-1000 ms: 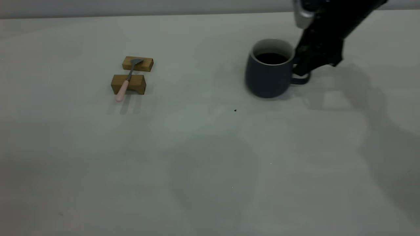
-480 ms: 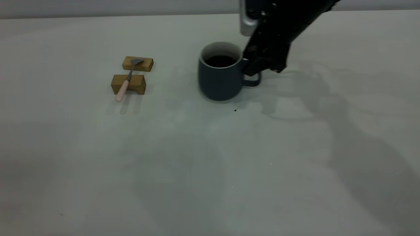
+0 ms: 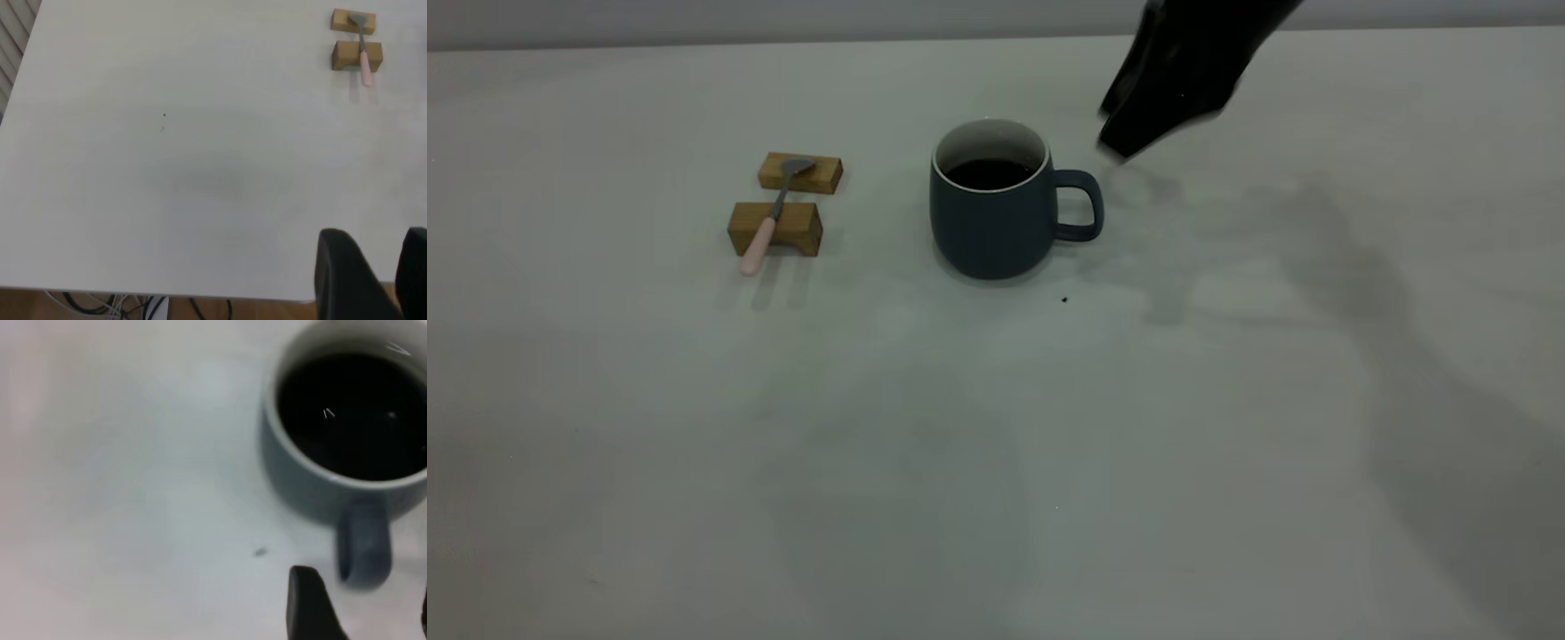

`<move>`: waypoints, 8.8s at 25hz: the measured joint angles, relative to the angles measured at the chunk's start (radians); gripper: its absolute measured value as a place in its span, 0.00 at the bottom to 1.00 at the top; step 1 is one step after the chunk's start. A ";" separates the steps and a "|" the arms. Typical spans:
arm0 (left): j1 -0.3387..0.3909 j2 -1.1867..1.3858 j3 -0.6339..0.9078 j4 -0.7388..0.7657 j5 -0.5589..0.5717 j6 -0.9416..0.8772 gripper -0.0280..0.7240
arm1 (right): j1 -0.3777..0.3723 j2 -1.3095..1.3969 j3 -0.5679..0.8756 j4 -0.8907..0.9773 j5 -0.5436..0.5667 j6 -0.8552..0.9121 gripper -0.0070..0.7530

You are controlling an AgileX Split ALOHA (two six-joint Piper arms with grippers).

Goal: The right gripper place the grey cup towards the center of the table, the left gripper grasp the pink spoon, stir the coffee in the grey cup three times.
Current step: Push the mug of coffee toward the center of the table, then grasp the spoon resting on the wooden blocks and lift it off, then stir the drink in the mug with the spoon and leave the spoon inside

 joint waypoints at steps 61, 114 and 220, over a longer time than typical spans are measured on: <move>0.000 0.000 0.000 -0.002 0.000 0.000 0.40 | -0.160 -2.307 1.176 -0.787 0.185 1.622 0.59; -0.188 1.919 -0.640 -0.157 -0.627 -0.084 0.81 | -0.161 -2.307 1.176 -0.780 0.186 1.618 0.59; -0.292 2.681 -1.268 -1.708 -0.335 -0.898 0.18 | -0.161 -2.307 1.176 -0.780 0.186 1.618 0.59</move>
